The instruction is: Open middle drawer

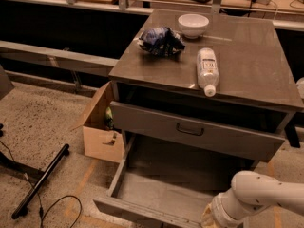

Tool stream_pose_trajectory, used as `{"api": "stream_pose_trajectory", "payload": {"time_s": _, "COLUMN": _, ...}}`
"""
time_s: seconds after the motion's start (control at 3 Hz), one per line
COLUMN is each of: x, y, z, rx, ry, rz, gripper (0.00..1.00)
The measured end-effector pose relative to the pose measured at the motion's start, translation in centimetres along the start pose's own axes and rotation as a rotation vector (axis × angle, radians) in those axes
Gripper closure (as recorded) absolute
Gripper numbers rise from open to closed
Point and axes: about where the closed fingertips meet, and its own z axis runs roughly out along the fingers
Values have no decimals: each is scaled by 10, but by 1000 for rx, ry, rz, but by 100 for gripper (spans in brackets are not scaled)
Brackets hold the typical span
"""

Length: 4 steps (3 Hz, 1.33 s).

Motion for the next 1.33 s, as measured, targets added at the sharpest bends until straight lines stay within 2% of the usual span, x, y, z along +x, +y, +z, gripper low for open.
{"api": "stream_pose_trajectory", "payload": {"time_s": 0.33, "x": -2, "y": 41, "z": -5, "rx": -88, "ry": -10, "rz": -30, "gripper": 100}}
{"api": "stream_pose_trajectory", "payload": {"time_s": 0.67, "x": -4, "y": 33, "z": -20, "rx": -41, "ry": -35, "rz": -37, "gripper": 100}}
{"api": "stream_pose_trajectory", "payload": {"time_s": 1.0, "x": 3, "y": 10, "z": -56, "rx": 45, "ry": -42, "rz": -26, "gripper": 100}}
{"api": "stream_pose_trajectory", "payload": {"time_s": 1.33, "x": 9, "y": -4, "z": -98, "rx": 91, "ry": -29, "rz": -22, "gripper": 100}}
